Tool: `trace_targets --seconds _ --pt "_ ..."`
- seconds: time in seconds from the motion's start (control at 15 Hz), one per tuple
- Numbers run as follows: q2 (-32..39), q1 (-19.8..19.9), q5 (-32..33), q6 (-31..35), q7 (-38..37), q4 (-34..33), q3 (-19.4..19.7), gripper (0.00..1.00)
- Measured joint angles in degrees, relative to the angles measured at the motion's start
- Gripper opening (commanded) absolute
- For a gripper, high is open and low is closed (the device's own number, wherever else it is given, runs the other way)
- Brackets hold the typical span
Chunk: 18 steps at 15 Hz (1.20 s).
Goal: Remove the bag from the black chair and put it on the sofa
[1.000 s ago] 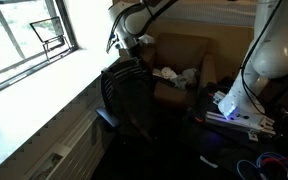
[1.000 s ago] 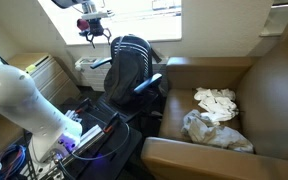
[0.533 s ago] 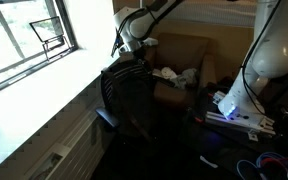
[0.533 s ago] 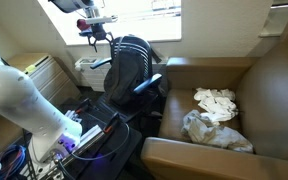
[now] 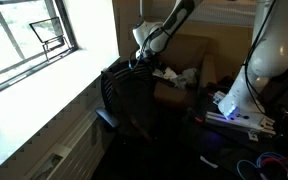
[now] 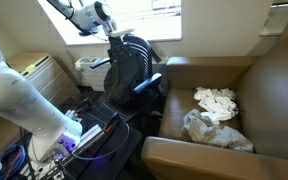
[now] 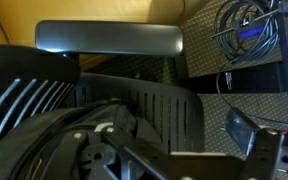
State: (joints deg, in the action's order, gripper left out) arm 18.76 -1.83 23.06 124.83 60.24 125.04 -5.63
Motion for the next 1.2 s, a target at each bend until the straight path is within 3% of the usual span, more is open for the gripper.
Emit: trace_targets --seconds 0.27,0.6,0.8,0.93,1.2 --pt "-0.07 0.42 0.92 0.37 1.23 0.16 0.23 1.0" --pt "-0.46 2.91 15.75 4.01 12.93 1.03 6.04 1.0" --pt "-0.63 5.01 28.27 7.89 12.03 -0.59 10.89 1.0" --pt "-0.69 7.13 28.09 13.98 12.38 -0.84 11.09 1.0" --pt "-0.83 9.3 15.75 18.63 24.76 0.47 7.49 1.0"
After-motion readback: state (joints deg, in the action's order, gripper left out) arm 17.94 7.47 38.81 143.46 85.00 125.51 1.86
